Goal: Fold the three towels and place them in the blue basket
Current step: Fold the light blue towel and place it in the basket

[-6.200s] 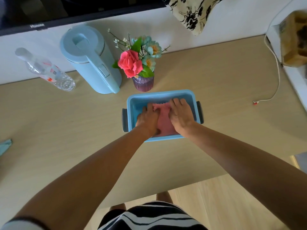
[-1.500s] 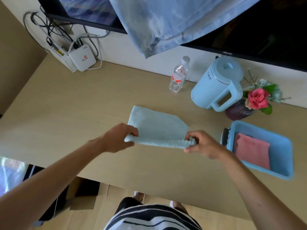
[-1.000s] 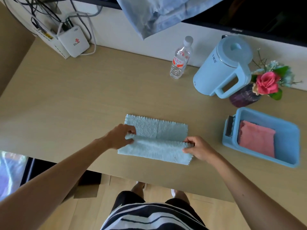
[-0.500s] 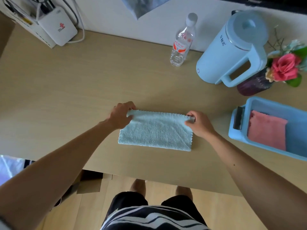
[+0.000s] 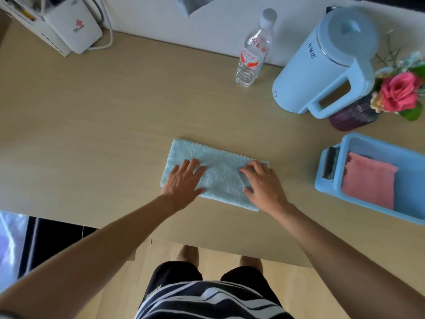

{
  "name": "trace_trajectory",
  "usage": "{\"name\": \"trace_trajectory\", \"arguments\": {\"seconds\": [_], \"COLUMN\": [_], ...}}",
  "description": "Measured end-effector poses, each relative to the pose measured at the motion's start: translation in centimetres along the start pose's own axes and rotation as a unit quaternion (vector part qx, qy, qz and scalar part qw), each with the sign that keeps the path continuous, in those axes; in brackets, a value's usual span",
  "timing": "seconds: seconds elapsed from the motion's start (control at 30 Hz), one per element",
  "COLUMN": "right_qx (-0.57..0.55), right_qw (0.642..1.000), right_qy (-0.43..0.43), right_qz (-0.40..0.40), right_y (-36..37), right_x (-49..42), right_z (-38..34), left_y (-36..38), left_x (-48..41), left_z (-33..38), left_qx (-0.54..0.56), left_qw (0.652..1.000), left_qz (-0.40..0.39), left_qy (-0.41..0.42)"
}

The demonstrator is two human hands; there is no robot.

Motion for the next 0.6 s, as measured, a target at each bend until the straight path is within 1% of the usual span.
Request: {"name": "trace_trajectory", "arguments": {"seconds": [0.1, 0.2, 0.23, 0.33, 0.4, 0.47, 0.53, 0.6], "right_qx": [0.015, 0.003, -0.008, -0.030, -0.025, -0.013, 0.001, -0.015], "right_qw": [1.000, 1.000, 1.000, 0.999, 0.999, 0.999, 0.999, 0.998], "right_qy": [0.023, 0.028, 0.022, -0.017, -0.036, -0.037, -0.040, -0.058], "right_qz": [0.009, -0.010, -0.015, -0.025, -0.013, 0.009, 0.023, 0.028], "right_y": [0.1, 1.3, 1.8, 3.7, 4.4, 4.6, 4.5, 4.1], "right_x": [1.8, 4.3, 5.1, 7.0, 7.6, 7.5, 6.9, 6.1], "right_z": [-0.7, -2.3, -2.9, -4.5, -4.9, -4.9, -4.7, -4.3], "left_y": [-0.6, -1.5, -1.8, -1.8, -0.7, 0.8, 1.6, 1.7], "left_x": [-2.3, -3.8, -3.8, -2.1, -0.1, 1.9, 3.3, 4.0], "left_z": [-0.8, -0.8, -0.4, 1.7, 2.7, 3.2, 3.2, 2.9], "left_qx": [-0.038, -0.075, -0.078, -0.059, -0.025, -0.017, -0.011, -0.010], "left_qw": [0.999, 0.997, 0.996, 0.989, 0.985, 0.982, 0.980, 0.979], "left_qz": [0.002, 0.006, 0.013, 0.036, 0.020, -0.015, -0.050, -0.072], "left_qy": [0.019, 0.023, 0.039, 0.128, 0.167, 0.187, 0.193, 0.191]}}
Point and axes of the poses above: each hand's wrist, its own x-axis away from the middle knuckle, its own y-axis out of the palm, z = x × y, the point moved 4 cm from there along -x, towards the middle knuckle, and after that the axes turned 3 degrees about -z, right-handed, at the moved point
